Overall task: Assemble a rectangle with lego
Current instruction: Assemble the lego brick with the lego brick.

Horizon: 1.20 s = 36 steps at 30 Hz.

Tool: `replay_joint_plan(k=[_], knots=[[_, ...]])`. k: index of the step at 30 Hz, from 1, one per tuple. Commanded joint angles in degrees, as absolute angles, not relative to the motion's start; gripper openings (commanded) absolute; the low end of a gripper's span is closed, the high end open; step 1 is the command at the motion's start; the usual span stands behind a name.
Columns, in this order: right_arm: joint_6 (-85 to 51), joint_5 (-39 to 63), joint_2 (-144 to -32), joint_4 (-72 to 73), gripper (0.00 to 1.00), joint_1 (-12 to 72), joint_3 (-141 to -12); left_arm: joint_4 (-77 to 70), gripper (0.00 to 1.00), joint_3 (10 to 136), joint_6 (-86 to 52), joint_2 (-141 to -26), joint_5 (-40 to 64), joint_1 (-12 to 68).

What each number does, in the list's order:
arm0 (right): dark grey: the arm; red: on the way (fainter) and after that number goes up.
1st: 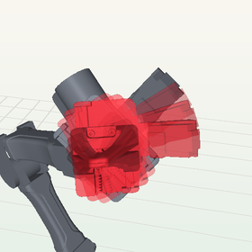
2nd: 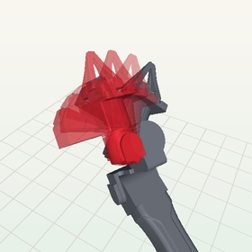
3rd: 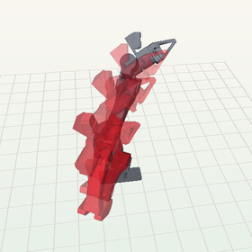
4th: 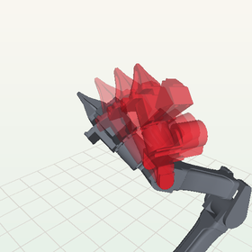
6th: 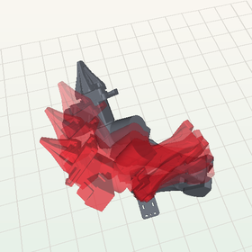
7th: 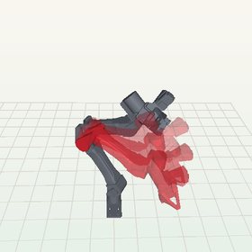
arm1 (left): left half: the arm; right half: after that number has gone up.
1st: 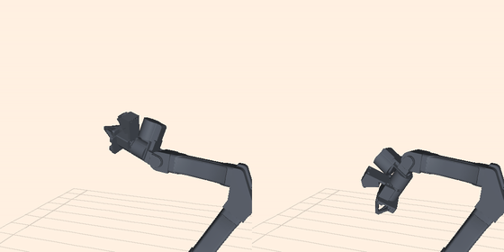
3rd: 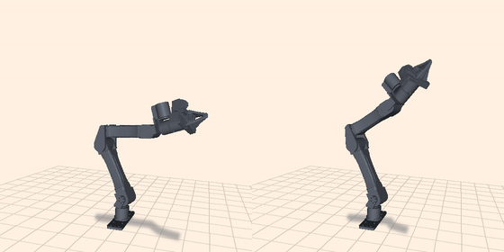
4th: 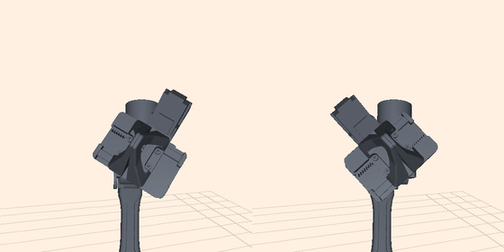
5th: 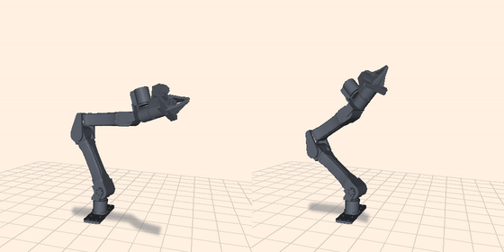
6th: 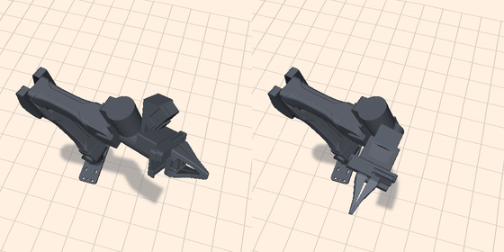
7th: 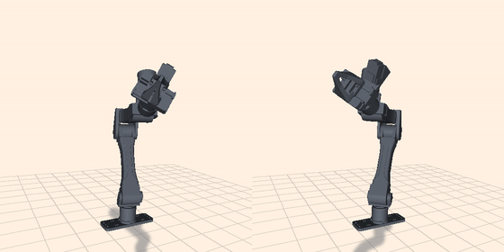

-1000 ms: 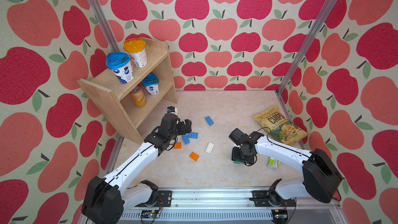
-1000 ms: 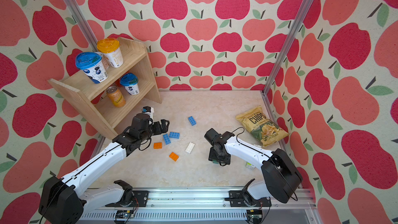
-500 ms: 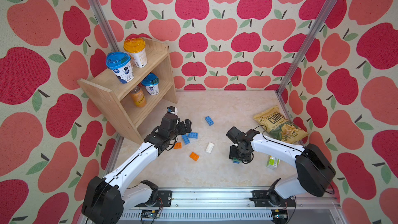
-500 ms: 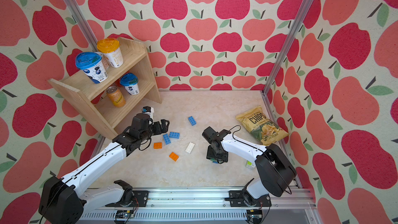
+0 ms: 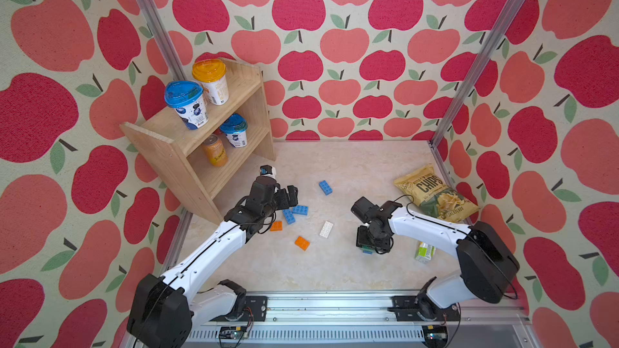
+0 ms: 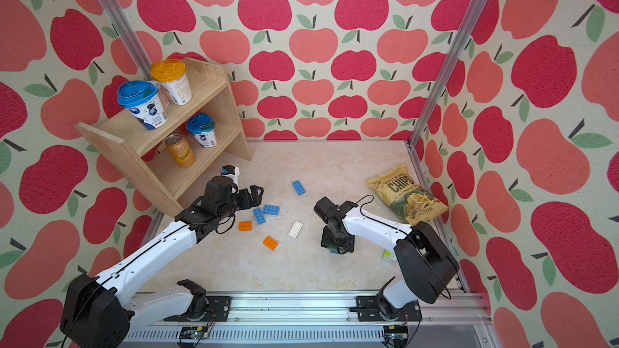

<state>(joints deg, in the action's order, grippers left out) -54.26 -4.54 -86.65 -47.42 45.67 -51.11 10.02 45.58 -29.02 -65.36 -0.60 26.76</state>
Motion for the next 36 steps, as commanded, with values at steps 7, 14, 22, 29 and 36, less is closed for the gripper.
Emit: replay_joint_plan(k=[7, 14, 22, 29, 36], knots=[[-56.3, -6.2, -91.0, -49.3, 0.44, 45.4, -50.0, 10.2, 0.97, 45.4, -28.9, -65.1, -1.4, 26.5], [-56.0, -4.2, -93.6, -46.7, 0.42, 45.4, -49.0, 10.3, 0.97, 45.4, -28.8, -65.0, -1.5, 26.5], [-56.7, -2.0, -95.2, -43.9, 0.43, 45.1, -46.6, 10.4, 0.97, 45.3, -28.9, -64.9, -1.4, 26.5], [-56.1, -0.9, -97.9, -43.2, 0.41, 44.6, -44.7, 10.3, 0.97, 45.4, -28.9, -65.0, -1.1, 26.5], [-54.9, -2.2, -97.5, -44.0, 0.41, 44.5, -45.9, 10.2, 0.97, 45.6, -29.0, -65.4, -1.1, 26.5]])
